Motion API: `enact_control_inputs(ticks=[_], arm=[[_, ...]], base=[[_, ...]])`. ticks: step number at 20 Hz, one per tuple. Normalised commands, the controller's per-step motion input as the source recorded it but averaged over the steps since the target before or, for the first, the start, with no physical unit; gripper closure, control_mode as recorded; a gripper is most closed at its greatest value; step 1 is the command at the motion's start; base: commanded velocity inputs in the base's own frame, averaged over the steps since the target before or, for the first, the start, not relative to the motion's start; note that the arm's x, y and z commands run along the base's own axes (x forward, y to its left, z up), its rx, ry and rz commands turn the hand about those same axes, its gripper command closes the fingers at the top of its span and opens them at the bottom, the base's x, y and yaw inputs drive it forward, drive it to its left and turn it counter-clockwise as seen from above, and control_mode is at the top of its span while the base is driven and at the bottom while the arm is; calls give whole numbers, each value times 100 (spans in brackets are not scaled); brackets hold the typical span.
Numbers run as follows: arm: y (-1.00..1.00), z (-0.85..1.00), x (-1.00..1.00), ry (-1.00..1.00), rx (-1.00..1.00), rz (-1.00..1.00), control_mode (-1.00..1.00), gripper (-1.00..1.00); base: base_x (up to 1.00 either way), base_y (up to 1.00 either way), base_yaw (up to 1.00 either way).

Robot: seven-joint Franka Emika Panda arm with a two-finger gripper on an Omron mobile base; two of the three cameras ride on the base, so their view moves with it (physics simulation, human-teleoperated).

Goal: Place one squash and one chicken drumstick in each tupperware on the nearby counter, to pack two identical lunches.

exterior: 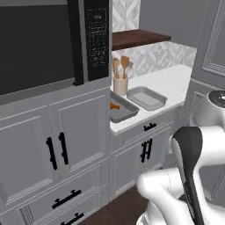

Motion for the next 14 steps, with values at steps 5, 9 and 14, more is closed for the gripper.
enact_control_inputs(ticks=[5, 9, 14], arm=[[0, 0, 0, 0, 0, 0, 100, -100], [0, 0, 0, 0, 0, 0, 100, -100], [0, 0, 0, 0, 0, 0, 100, -100]], base=[[-78, 0, -62], [-50, 0, -67], [-20, -4, -79]])
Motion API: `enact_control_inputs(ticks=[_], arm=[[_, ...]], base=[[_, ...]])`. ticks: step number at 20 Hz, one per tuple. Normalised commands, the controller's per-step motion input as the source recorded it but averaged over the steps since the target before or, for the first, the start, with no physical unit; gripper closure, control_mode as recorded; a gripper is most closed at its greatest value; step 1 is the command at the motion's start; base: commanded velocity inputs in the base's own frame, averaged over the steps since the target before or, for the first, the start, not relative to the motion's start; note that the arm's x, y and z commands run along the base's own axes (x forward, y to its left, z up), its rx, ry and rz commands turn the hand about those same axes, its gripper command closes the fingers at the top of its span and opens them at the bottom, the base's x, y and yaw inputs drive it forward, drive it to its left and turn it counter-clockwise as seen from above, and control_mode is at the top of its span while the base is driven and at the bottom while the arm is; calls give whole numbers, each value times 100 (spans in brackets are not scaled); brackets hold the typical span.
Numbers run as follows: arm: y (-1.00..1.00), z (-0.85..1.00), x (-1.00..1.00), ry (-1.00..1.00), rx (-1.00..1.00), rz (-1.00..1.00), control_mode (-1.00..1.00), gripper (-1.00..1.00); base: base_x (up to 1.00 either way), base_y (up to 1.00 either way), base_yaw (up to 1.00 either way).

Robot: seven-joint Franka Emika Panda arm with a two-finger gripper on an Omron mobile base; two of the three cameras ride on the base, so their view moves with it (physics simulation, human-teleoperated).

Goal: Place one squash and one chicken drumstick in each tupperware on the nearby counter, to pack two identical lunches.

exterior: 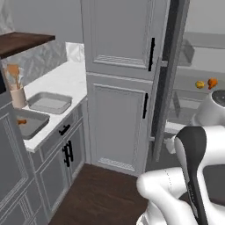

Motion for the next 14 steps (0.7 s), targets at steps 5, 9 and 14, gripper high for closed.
enact_control_inputs(ticks=[5, 9, 14], arm=[[0, 0, 0, 0, 0, 0, 100, -100], [0, 0, 0, 0, 0, 0, 100, -100], [0, 0, 0, 0, 0, 0, 100, -100]], base=[[-2, -10, -85], [17, -45, -74], [39, -19, -19]])
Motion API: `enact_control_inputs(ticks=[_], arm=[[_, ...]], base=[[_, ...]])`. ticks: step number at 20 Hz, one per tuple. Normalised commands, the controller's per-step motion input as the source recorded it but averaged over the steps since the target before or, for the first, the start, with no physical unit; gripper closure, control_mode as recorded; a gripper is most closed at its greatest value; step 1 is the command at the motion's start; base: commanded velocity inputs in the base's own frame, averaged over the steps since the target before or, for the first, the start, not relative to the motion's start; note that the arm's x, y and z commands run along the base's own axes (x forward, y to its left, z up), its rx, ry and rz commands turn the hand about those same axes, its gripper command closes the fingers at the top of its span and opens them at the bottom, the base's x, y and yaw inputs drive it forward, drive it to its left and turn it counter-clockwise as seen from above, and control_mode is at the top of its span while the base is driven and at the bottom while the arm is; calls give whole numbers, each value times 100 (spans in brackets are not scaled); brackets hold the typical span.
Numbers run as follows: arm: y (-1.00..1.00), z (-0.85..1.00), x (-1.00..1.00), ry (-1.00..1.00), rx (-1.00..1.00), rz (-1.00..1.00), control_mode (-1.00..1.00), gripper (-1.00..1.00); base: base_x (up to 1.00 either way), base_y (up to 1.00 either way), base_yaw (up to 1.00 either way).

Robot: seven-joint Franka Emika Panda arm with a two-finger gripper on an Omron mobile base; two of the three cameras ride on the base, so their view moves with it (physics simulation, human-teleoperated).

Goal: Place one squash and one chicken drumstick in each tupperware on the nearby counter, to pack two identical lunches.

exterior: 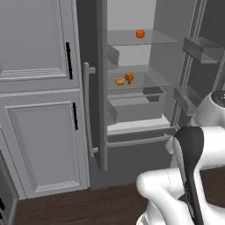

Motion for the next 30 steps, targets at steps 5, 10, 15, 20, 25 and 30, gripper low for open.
enact_control_inputs(ticks=[5, 10, 15, 20, 25, 30], arm=[[0, 0, 0, 0, 0, 0, 100, -100], [0, 0, 0, 0, 0, 0, 100, -100], [0, 0, 0, 0, 0, 0, 100, -100], [0, 0, 0, 0, 0, 0, 100, -100], [0, 0, 0, 0, 0, 0, 100, -100], [0, 0, 0, 0, 0, 0, 100, -100]], base=[[85, -9, 0], [59, -26, -7], [14, -36, -13], [3, -31, -9], [47, -5, 0], [59, -21, 16]])
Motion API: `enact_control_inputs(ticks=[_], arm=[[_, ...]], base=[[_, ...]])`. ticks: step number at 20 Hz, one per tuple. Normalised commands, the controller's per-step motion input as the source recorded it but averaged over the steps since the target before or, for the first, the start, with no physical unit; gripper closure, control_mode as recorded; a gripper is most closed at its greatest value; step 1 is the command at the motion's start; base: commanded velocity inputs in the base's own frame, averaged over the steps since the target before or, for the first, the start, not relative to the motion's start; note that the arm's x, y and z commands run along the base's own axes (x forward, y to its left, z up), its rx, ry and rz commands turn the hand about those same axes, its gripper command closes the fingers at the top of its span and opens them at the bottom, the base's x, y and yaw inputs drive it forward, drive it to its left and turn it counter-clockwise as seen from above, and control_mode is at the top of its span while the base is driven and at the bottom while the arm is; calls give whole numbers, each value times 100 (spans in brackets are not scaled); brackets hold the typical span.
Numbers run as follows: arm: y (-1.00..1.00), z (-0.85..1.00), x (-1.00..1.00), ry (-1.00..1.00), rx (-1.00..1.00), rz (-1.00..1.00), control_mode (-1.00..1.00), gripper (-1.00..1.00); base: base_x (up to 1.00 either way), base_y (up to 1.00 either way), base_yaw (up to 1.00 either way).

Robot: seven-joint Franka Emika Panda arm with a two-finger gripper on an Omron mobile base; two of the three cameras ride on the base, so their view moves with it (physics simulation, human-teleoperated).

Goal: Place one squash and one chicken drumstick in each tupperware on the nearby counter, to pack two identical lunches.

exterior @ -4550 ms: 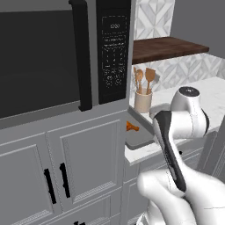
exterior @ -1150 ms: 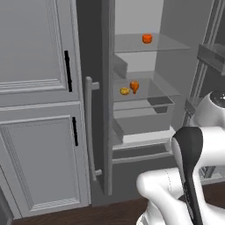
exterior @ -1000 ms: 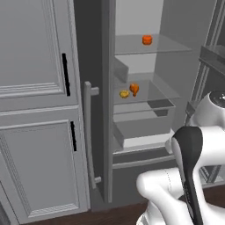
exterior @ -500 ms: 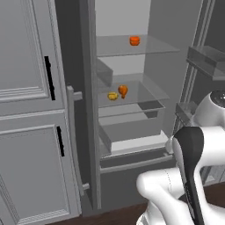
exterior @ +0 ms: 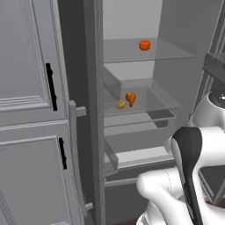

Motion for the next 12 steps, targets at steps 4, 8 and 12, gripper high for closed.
enact_control_inputs(ticks=[4, 8, 12], arm=[[0, 0, 0, 0, 0, 0, 100, -100], [0, 0, 0, 0, 0, 0, 100, -100], [0, 0, 0, 0, 0, 0, 100, -100]], base=[[8, -39, 33], [24, -11, 13], [71, 0, 0]])
